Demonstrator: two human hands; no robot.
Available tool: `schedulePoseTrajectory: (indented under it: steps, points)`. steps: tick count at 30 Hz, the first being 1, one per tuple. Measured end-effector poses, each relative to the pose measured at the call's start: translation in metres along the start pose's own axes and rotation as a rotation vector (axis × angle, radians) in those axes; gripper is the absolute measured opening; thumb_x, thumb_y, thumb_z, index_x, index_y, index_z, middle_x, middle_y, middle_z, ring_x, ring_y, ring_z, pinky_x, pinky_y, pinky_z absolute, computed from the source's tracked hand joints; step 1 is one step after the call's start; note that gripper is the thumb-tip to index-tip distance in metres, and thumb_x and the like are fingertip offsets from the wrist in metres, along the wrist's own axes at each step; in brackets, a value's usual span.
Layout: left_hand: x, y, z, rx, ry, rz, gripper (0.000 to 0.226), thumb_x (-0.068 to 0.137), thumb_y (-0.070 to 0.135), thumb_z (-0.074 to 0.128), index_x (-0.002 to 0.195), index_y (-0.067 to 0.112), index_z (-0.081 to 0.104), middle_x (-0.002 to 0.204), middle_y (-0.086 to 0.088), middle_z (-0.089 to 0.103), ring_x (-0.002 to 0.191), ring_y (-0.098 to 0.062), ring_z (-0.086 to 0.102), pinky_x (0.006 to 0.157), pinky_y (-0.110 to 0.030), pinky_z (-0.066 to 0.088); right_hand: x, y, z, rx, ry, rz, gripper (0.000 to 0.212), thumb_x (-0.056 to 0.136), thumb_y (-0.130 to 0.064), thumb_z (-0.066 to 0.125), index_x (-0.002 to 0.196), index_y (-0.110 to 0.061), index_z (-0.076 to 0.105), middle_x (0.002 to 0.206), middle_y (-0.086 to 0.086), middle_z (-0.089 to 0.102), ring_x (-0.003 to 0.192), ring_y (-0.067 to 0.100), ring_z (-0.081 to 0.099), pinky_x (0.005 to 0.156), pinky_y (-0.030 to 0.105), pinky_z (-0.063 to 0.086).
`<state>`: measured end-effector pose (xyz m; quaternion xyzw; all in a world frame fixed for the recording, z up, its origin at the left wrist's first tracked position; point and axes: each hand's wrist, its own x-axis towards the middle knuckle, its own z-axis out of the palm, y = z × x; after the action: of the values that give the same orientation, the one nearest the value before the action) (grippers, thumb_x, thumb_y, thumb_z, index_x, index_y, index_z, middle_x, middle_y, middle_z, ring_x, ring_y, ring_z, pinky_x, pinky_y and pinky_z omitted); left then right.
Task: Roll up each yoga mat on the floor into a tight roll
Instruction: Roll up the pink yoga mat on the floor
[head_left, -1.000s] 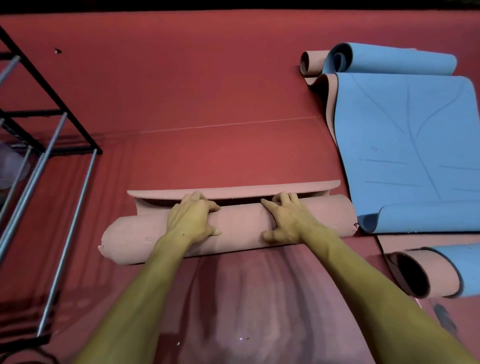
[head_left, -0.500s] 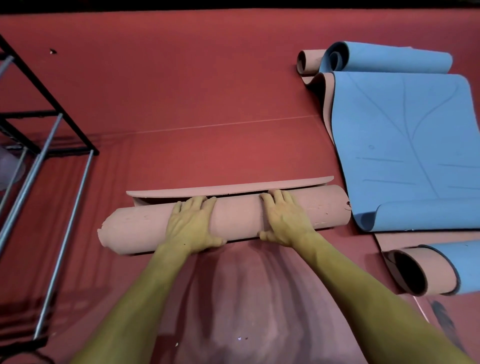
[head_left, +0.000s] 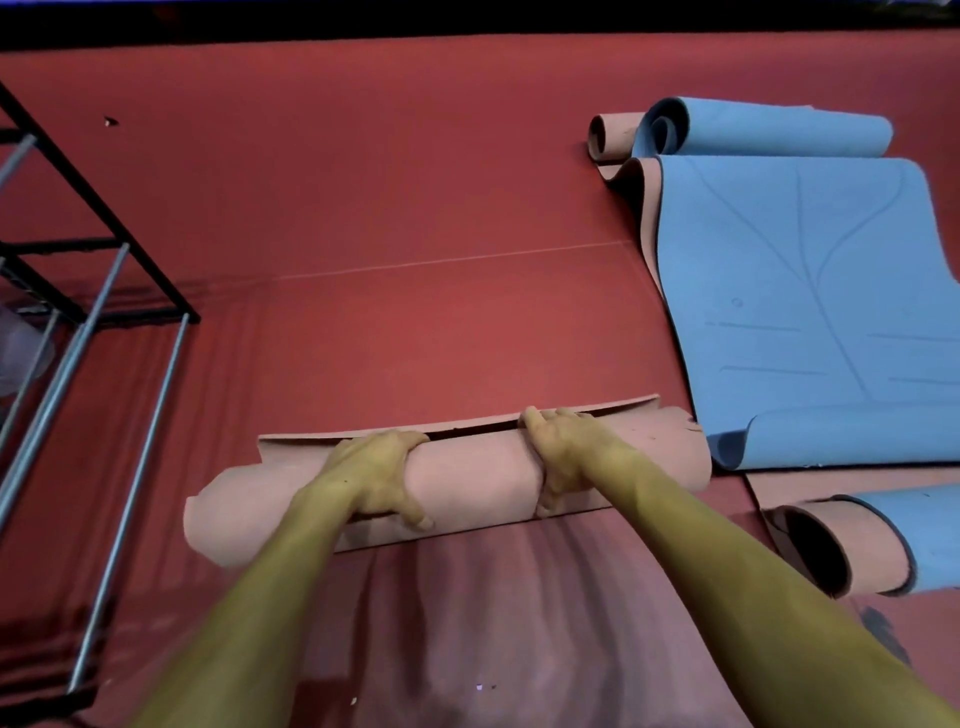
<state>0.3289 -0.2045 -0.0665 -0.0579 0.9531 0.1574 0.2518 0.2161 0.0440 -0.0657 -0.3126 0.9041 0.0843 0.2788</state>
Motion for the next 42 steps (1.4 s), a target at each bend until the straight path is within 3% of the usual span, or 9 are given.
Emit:
schedulePoseTrajectory:
  steps: [4,11,16,19,24,29,34,39,42]
  points:
    - [-0.004,0.005,-0.001,0.087,0.068,0.004,0.120,0.037,0.077,0.087,0.144,0.045,0.045,0.130,0.012,0.055,0.120,-0.021,0.053,0.085,-0.039,0.044,-0.007,0.006,0.002,-0.049,0.084,0.020,0.126,0.045,-0.066,0.094,0.152,-0.034,0.035,0.138,0.010,0.035,0.126,0.037,0.034,0.116,0.062,0.030]
    - [0.001,0.007,-0.005,0.118,0.211,-0.007,0.097,0.050,0.066,0.092,0.133,0.042,0.050,0.125,0.008,0.058,0.117,-0.022,0.052,0.080,-0.038,0.037,-0.005,0.007,-0.008,0.071,0.135,0.027,0.107,0.055,-0.058,0.096,0.139,-0.019,0.042,0.134,0.007,0.050,0.121,0.030,0.043,0.105,0.047,0.043]
    - [0.005,0.002,-0.011,0.161,0.178,-0.024,0.095,0.070,0.073,0.078,0.154,0.047,0.040,0.128,0.002,0.042,0.120,-0.024,0.039,0.097,-0.042,0.043,-0.003,0.012,-0.009,-0.043,0.199,-0.001,0.101,0.069,-0.067,0.080,0.154,-0.030,0.040,0.135,0.006,0.041,0.115,0.031,0.038,0.104,0.043,0.042]
    - [0.002,0.011,-0.006,0.212,0.168,-0.049,0.114,0.056,0.080,0.079,0.153,0.042,0.033,0.130,0.000,0.041,0.122,-0.026,0.038,0.097,-0.045,0.044,0.000,0.011,-0.012,-0.004,0.202,-0.007,0.105,0.074,-0.060,0.081,0.159,-0.026,0.031,0.138,0.008,0.045,0.120,0.033,0.040,0.105,0.045,0.044]
    - [0.005,0.016,0.015,0.215,0.275,-0.089,0.119,0.052,0.064,0.091,0.149,0.038,0.027,0.138,-0.003,0.042,0.128,-0.029,0.039,0.110,-0.047,0.037,0.003,0.012,-0.009,0.100,0.205,-0.002,0.080,0.081,-0.053,0.071,0.149,-0.021,0.041,0.146,0.008,0.050,0.123,0.034,0.045,0.109,0.046,0.040]
    - [0.011,0.008,0.013,0.167,0.320,-0.162,0.114,0.059,0.066,0.087,0.154,0.054,0.025,0.138,-0.006,0.037,0.127,-0.031,0.038,0.115,-0.054,0.032,0.003,0.002,0.004,0.004,0.264,0.014,0.103,0.078,-0.072,0.063,0.161,-0.023,0.027,0.154,0.015,0.034,0.132,0.039,0.034,0.118,0.049,0.031]
    - [0.011,-0.006,0.014,0.008,0.419,-0.127,0.099,0.063,0.066,0.087,0.145,0.039,0.040,0.139,0.004,0.053,0.135,-0.024,0.046,0.119,-0.048,0.027,0.009,-0.032,0.016,-0.030,0.359,-0.087,0.117,0.070,-0.073,0.070,0.162,-0.022,0.019,0.159,0.017,0.031,0.143,0.043,0.027,0.123,0.063,0.015]
    - [0.005,-0.004,0.021,-0.078,0.386,-0.210,0.088,0.081,0.062,0.076,0.157,0.047,0.034,0.170,0.008,0.026,0.158,-0.015,0.017,0.127,-0.051,0.000,0.028,-0.076,0.024,-0.079,0.359,-0.067,0.131,0.066,-0.067,0.082,0.163,-0.022,0.008,0.164,0.016,0.023,0.151,0.044,0.020,0.119,0.074,0.008]
    - [-0.006,0.008,0.036,-0.218,0.661,-0.247,0.063,0.085,0.048,0.077,0.145,0.040,0.057,0.153,0.002,0.051,0.144,-0.021,0.042,0.122,-0.049,0.022,0.038,-0.082,0.023,-0.089,0.377,-0.009,0.132,0.061,-0.066,0.084,0.163,-0.023,0.011,0.161,0.013,0.030,0.149,0.043,0.025,0.115,0.078,0.011]
